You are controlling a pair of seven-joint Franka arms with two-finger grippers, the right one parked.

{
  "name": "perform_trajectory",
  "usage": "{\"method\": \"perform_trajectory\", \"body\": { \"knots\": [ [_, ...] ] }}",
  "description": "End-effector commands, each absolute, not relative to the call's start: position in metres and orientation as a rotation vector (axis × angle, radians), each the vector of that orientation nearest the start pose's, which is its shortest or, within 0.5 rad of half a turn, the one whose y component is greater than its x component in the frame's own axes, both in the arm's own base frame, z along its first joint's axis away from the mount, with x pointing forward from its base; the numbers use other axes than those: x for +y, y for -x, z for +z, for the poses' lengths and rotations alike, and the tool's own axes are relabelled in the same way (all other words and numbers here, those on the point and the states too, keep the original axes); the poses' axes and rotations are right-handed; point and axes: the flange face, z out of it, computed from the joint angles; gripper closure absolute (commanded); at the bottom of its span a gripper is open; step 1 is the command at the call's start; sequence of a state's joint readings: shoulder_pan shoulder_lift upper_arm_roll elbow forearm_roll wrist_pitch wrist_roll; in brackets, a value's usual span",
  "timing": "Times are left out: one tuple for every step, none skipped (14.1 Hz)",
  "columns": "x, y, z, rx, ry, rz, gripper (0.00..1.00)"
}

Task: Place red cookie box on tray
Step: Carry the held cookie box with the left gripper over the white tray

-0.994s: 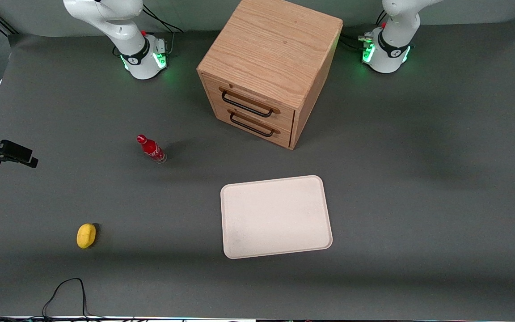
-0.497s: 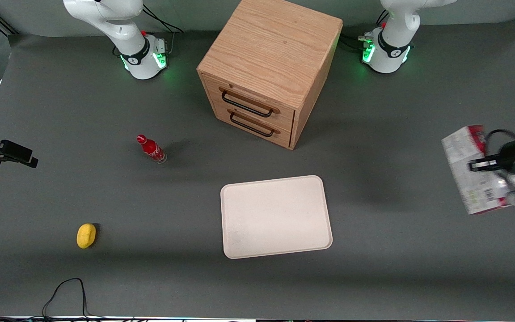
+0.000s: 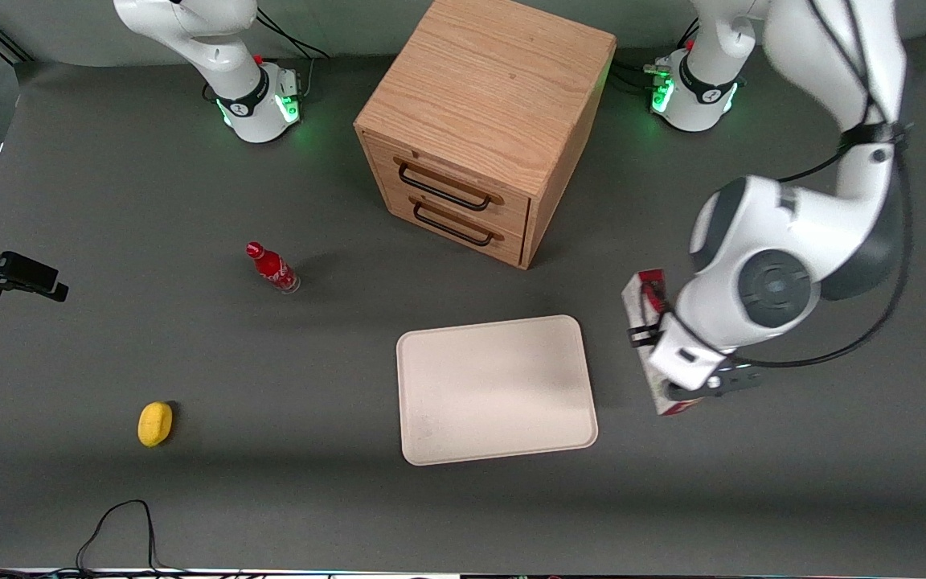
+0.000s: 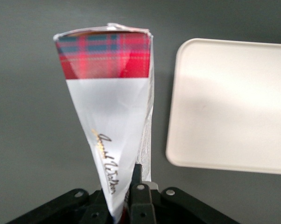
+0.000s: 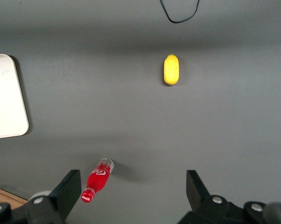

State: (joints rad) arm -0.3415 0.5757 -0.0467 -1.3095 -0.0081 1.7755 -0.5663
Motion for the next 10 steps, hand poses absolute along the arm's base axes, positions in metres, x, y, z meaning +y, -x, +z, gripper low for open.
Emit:
{"method": "perform_trajectory", "body": {
  "knots": [
    [-0.300, -0.675, 0.369, -0.324, 3.109, 0.124, 1.00],
    [-0.314, -0.673, 0.357, -0.343, 3.113, 0.105, 1.00],
    [-0.324, -0.671, 0.340, -0.360, 3.108, 0.111, 1.00],
    [-0.335, -0.669, 0.325, -0.378, 3.104, 0.116, 1.00],
    [-0.341, -0.666, 0.313, -0.397, 3.098, 0.122, 1.00],
    [-0.347, -0.663, 0.299, -0.395, 3.088, 0.144, 1.00],
    [-0.355, -0.658, 0.284, -0.375, 3.077, 0.169, 1.00],
    [-0.359, -0.654, 0.270, -0.362, 3.066, 0.193, 1.00],
    [-0.360, -0.652, 0.259, -0.359, 3.057, 0.210, 1.00],
    [-0.363, -0.649, 0.252, -0.347, 3.052, 0.221, 1.00]
  ]
}}
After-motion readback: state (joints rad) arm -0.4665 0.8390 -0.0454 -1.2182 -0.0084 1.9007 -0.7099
